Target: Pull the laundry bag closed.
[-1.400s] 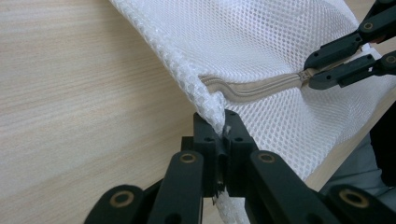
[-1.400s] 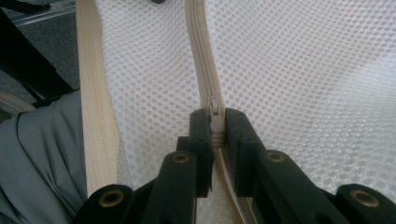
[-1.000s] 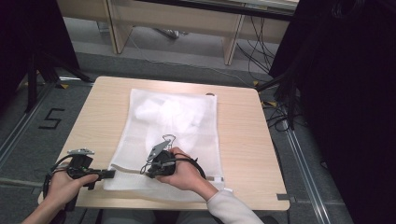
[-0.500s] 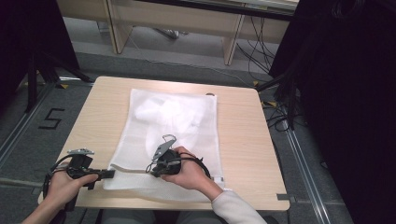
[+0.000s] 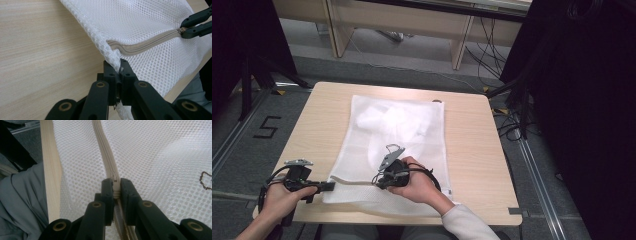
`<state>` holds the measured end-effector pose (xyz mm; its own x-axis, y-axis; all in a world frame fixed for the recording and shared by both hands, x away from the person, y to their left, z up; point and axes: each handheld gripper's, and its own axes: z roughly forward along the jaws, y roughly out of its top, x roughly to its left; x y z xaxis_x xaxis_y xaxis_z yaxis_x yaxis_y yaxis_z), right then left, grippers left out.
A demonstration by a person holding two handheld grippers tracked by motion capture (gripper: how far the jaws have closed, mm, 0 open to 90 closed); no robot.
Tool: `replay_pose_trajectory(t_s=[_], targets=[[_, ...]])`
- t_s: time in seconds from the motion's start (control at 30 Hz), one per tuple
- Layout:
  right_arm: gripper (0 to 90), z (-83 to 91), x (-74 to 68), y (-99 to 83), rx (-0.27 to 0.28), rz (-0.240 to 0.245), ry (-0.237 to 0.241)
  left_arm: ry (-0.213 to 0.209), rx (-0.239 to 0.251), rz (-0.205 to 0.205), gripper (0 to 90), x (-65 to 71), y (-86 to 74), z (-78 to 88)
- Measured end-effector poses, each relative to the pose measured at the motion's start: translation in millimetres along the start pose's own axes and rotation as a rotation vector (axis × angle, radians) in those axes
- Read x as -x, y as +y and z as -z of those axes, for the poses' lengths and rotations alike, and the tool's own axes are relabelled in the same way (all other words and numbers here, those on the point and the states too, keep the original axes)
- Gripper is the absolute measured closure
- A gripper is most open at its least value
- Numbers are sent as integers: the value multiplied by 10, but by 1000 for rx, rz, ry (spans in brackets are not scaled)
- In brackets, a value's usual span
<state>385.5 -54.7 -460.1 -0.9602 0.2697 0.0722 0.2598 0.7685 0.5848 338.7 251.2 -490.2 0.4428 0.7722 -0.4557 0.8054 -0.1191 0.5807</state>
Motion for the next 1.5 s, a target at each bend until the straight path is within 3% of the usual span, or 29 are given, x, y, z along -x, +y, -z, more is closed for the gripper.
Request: replay_pose_trajectory(t_s=[0.37,0.4,0.47,1.5], targets=[[824,52,24,-35,8,-6,-2,4,1,-2,858,-2,0,-2],[824,57,25,-39,8,-9,-3,14,18,-1,858,4,-7,-13],[824,68,31,-44,5,-9,-3,1,1,2,858,-5,-1,-4],[824,151,63,-113,18,-19,-1,0,2,0,857,-8,0,-3]])
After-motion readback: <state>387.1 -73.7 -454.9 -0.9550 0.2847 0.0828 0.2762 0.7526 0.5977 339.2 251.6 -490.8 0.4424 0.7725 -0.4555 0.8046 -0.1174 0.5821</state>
